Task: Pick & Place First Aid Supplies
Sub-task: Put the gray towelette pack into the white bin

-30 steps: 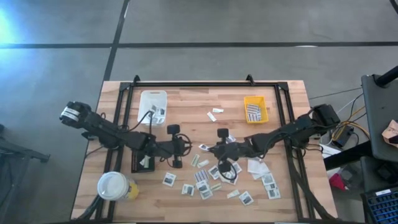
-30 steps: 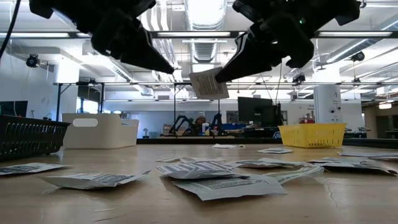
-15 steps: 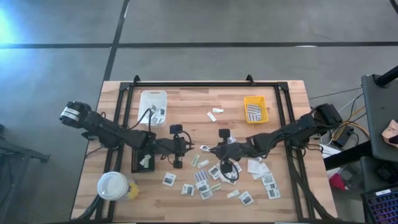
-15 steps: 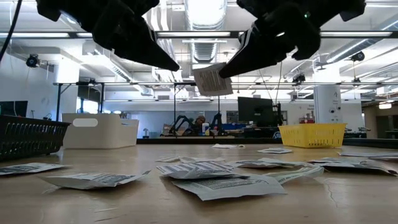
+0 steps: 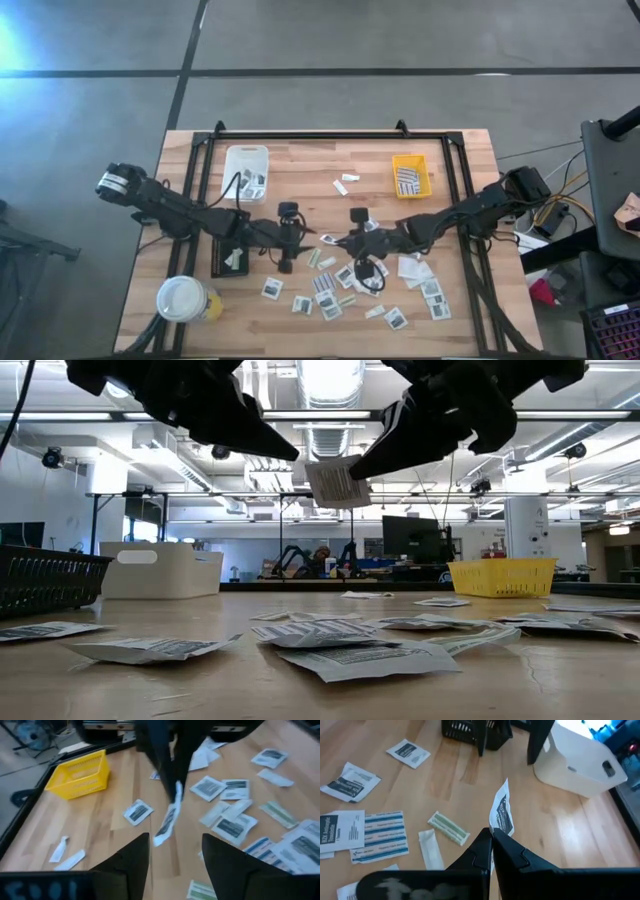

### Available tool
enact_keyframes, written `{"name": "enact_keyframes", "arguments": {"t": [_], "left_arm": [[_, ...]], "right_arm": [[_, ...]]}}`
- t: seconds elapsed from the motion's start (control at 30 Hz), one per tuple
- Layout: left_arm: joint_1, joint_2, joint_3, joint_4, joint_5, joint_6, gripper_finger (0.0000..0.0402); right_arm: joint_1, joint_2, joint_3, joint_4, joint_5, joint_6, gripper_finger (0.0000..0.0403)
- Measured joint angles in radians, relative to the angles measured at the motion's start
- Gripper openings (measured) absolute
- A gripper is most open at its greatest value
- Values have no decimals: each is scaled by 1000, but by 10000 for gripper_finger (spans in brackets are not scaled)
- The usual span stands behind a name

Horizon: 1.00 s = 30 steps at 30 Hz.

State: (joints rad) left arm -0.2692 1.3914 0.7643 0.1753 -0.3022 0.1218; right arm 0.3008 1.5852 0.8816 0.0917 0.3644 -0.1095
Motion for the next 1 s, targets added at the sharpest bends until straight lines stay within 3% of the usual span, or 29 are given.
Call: {"name": "enact_keyframes", "arguments": {"t": [0.2, 0.63, 1.0], "left_arm": [[1, 0, 0, 25, 3, -23, 186], [0, 31, 0, 88, 3, -28, 180], [0, 31, 0, 114, 3, -27, 76]], "right_arm": [[-1, 0, 39, 4, -48, -54, 8], [-4, 0, 85, 3, -50, -74, 8], [-14, 0, 83, 3, -50, -74, 8]]}}
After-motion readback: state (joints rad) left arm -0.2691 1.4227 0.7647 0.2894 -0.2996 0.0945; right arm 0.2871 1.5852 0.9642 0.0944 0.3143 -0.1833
